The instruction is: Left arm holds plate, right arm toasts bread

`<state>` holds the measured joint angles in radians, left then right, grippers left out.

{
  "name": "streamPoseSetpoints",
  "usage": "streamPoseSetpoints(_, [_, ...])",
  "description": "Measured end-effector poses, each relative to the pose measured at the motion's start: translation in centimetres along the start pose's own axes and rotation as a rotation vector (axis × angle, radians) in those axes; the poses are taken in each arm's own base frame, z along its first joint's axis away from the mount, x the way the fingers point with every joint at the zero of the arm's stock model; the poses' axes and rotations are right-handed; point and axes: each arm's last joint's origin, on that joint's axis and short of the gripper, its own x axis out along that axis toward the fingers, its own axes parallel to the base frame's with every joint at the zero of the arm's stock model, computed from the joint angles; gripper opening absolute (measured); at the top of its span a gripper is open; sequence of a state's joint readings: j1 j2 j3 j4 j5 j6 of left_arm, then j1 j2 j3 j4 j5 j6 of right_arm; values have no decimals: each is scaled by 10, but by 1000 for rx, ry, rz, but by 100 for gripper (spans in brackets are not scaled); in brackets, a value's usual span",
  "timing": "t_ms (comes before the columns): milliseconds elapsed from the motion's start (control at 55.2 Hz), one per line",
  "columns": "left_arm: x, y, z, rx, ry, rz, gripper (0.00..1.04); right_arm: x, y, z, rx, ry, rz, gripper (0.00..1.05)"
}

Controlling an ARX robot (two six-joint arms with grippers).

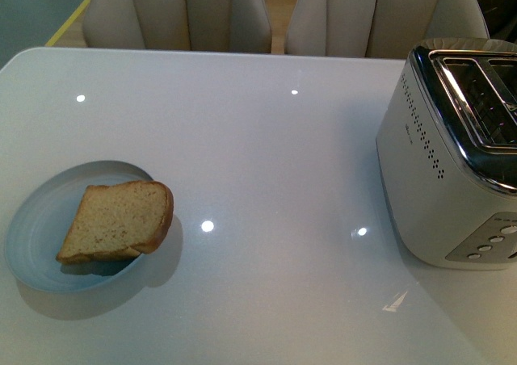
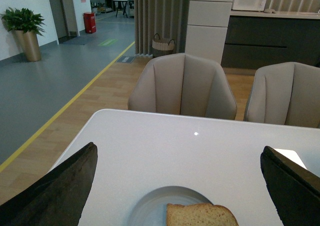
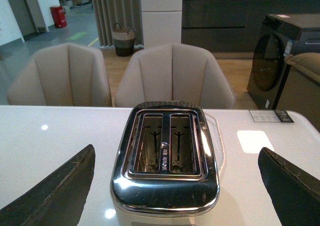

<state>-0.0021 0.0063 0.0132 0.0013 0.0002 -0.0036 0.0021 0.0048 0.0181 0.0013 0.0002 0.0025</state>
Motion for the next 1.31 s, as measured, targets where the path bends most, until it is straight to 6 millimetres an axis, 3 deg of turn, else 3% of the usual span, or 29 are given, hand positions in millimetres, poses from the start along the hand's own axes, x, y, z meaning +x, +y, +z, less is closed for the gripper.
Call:
streamPoseSetpoints(344, [0,0,0,0,0,0,97,0,0,0,0,0,0,96])
streamPoseSetpoints(471, [3,1,0,-102,428,377,97,0,0,0,0,0,-2,96])
streamPoseSetpoints(526, [6,3,-4,-100,516,515,97,0,0,0,0,0,0,96])
streamPoseSetpoints(616, [12,5,-7,-134,538,549,97,0,0,0,0,0,0,96])
streamPoseSetpoints(780, [42,17,0,-185,491,513,97,0,0,0,0,0,0,96])
streamPoseSetpoints(961, [79,35,-6,-212,478,479,97,0,0,0,0,0,0,96])
streamPoseSetpoints(1124, [122,47,-36,-285,533,418,97,0,0,0,0,0,0,96])
streamPoseSetpoints(1305, [144,53,-75,-346,635,415,97,0,0,0,0,0,0,96])
